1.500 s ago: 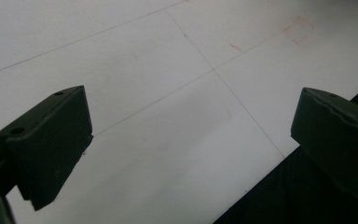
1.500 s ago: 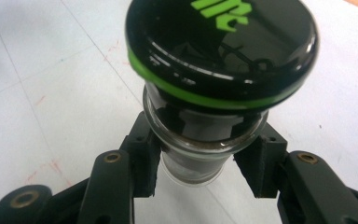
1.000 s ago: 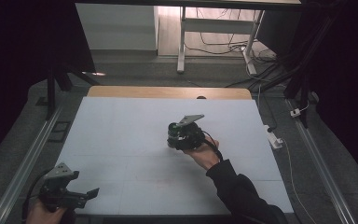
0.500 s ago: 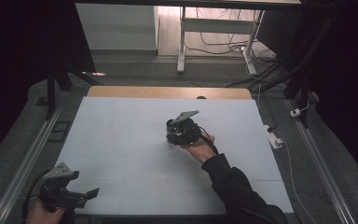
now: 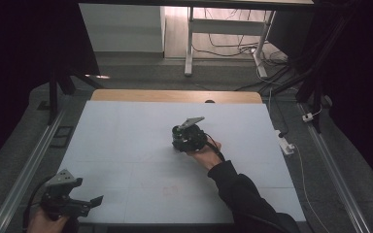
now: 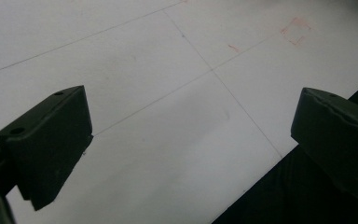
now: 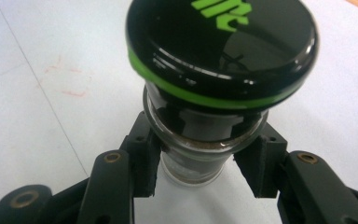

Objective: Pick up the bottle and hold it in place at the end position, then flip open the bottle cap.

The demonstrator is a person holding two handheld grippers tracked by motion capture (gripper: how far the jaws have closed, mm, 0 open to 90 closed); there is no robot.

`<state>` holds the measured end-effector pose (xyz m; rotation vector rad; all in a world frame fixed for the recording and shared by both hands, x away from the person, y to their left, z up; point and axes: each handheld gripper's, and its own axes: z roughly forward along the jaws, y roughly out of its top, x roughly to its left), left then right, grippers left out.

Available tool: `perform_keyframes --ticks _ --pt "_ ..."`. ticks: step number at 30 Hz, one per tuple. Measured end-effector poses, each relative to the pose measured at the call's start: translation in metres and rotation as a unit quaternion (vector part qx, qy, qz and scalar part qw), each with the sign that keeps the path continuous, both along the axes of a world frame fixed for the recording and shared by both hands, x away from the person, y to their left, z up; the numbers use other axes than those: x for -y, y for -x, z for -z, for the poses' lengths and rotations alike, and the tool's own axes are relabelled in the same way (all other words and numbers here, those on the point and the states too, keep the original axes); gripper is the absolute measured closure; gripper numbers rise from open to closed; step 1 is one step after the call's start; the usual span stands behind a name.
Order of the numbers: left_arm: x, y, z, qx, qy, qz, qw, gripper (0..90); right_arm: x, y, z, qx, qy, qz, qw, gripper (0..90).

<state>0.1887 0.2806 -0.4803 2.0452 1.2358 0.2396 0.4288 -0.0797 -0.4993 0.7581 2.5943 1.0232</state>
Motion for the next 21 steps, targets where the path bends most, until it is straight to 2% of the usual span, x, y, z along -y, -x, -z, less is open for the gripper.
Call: perform_keyframes --ticks 14,16,21 --pt "0.0003 -0.0001 -0.0001 -0.001 -0.001 -0.002 1.0 0.0 0.0012 0.0014 0.0027 0.007 -0.005 -0.004 1.0 52.7" --pt "-0.0018 -0.0004 0.0 -0.002 0.004 -0.011 0.9999 0.0 0.0016 0.0012 0.0026 0.006 -0.004 -0.004 1.0 52.7" --pt "-0.0033 -0.0003 -0.0008 0.001 0.015 -0.015 0.9998 0.0 0.002 0.0012 0.0031 0.007 -0.006 -0.004 1.0 52.7"
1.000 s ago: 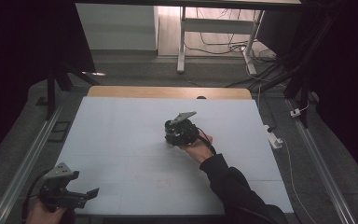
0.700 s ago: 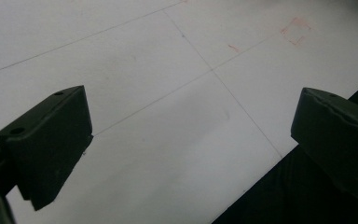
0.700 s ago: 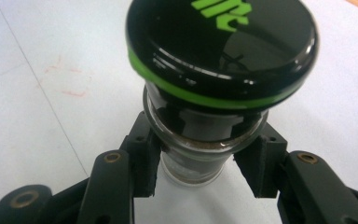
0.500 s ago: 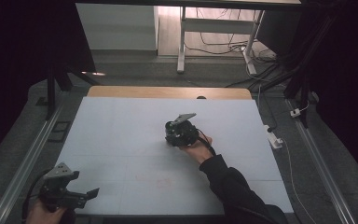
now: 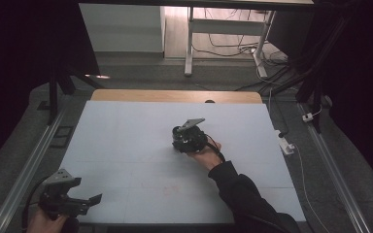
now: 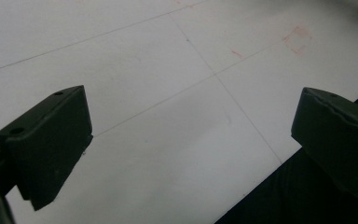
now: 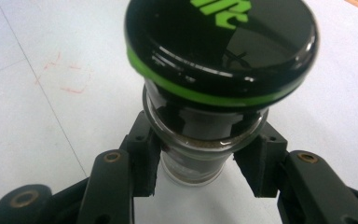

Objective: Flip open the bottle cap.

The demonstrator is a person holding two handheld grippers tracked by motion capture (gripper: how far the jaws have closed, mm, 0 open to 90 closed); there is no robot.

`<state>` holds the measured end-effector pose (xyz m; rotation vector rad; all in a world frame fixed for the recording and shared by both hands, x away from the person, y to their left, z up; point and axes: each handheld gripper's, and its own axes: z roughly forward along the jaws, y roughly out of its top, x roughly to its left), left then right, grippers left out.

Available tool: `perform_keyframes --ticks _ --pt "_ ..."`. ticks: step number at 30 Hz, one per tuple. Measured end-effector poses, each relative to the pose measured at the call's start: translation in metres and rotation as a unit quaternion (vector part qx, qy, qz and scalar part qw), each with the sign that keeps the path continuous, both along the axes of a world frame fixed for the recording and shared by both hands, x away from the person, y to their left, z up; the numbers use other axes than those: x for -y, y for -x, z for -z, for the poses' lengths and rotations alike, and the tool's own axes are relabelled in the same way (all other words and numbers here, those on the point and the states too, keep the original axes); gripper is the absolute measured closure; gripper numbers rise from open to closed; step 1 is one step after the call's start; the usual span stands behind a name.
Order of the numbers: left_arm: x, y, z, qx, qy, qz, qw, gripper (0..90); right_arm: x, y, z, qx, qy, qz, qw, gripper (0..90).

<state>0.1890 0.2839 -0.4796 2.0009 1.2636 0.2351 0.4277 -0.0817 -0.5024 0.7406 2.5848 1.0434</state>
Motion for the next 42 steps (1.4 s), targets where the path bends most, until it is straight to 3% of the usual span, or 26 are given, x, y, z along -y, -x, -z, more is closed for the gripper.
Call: perform_keyframes --ticks 13,20,26,31,42 --pt "0.003 -0.005 -0.004 0.013 0.008 0.026 0.9995 0.0 0.0 0.0 0.0 0.0 0.0 -0.001 1.0 52.7" --pt "0.008 -0.012 -0.004 0.008 0.018 0.057 0.9982 0.0 0.0 0.0 0.0 0.0 0.0 -0.003 1.0 52.7" --pt "0.014 -0.021 -0.003 0.034 0.028 0.082 0.9956 0.0 0.0 -0.001 0.0 0.0 0.001 -0.005 1.0 52.7" --pt "0.021 -0.03 -0.001 0.037 0.03 0.097 0.9941 0.0 0.0 -0.001 0.0 0.0 0.002 -0.005 1.0 52.7" --pt "0.041 -0.051 -0.004 0.057 0.031 0.103 0.9926 0.0 0.0 -0.001 0.0 -0.001 0.002 -0.007 1.0 52.7"
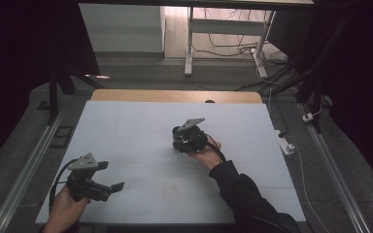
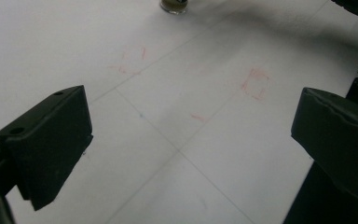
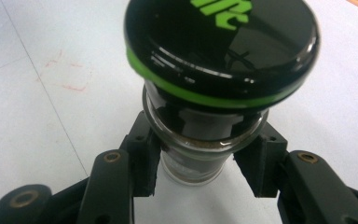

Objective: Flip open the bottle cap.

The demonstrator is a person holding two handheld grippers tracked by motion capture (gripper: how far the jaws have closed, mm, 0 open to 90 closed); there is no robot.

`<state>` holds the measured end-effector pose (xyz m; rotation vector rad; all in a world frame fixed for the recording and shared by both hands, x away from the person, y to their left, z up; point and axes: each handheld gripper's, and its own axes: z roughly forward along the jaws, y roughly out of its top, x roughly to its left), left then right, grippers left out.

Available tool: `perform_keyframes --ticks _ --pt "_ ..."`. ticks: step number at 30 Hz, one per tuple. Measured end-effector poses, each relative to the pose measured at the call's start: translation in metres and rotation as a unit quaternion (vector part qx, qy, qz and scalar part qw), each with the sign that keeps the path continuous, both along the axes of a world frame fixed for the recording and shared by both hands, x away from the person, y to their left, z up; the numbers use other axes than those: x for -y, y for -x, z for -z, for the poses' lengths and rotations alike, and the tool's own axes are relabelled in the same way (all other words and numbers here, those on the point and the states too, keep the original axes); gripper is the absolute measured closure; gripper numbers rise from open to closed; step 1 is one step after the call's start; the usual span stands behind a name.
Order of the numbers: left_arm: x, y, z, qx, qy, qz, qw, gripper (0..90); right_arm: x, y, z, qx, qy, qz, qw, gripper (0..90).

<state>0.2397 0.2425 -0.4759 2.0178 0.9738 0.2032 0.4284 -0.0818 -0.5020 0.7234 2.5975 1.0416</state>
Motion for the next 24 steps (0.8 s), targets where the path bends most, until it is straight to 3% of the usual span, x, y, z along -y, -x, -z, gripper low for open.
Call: perform_keyframes --ticks 14,24 --pt "0.025 -0.038 -0.004 0.0 0.007 0.019 0.9998 0.0 0.0 0.0 0.0 0.001 0.001 -0.001 1.0 52.7" --pt "0.047 -0.06 -0.009 0.024 -0.005 0.023 0.9994 0.0 0.001 -0.001 0.0 0.001 0.0 -0.004 1.0 52.6"
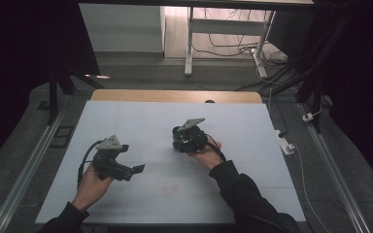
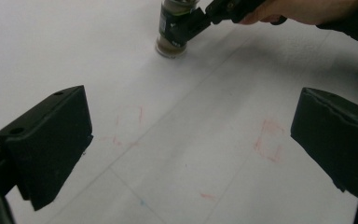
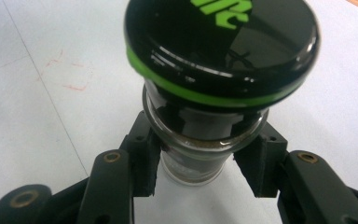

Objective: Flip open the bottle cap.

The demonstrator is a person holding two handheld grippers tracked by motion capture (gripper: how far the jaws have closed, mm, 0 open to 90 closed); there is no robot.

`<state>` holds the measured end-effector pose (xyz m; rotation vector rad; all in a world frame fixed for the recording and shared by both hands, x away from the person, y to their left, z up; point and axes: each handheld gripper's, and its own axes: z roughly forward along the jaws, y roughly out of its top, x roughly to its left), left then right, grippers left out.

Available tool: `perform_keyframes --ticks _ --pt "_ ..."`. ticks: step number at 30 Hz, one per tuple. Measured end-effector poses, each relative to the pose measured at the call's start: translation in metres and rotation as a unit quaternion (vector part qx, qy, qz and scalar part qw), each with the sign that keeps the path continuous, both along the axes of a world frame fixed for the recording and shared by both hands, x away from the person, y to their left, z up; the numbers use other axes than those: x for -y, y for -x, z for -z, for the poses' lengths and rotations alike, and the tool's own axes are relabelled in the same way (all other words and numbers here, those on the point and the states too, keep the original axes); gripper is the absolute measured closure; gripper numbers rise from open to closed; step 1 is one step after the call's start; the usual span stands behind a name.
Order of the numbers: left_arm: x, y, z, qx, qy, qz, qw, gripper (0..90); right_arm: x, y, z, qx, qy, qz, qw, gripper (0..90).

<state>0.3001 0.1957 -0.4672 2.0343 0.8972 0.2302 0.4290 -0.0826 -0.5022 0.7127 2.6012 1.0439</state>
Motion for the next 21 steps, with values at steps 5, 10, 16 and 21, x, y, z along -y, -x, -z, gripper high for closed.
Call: perform_keyframes --ticks 5,10,16,21 --pt "0.01 -0.014 0.0 0.001 0.005 0.007 1.0 0.1 0.0 0.0 0.0 0.0 0.0 0.0 1.0 52.7" --pt "0.018 -0.029 -0.001 -0.002 0.01 0.019 0.9998 0.1 0.0 0.0 0.0 0.001 -0.001 -0.001 1.0 52.7" --pt "0.028 -0.044 -0.001 -0.002 0.01 0.026 0.9996 0.1 0.001 0.0 0.001 0.004 -0.002 -0.003 1.0 52.7" --pt "0.036 -0.056 -0.001 0.002 0.006 0.036 0.9993 0.1 0.001 0.0 0.001 0.004 -0.003 -0.004 1.0 52.7"
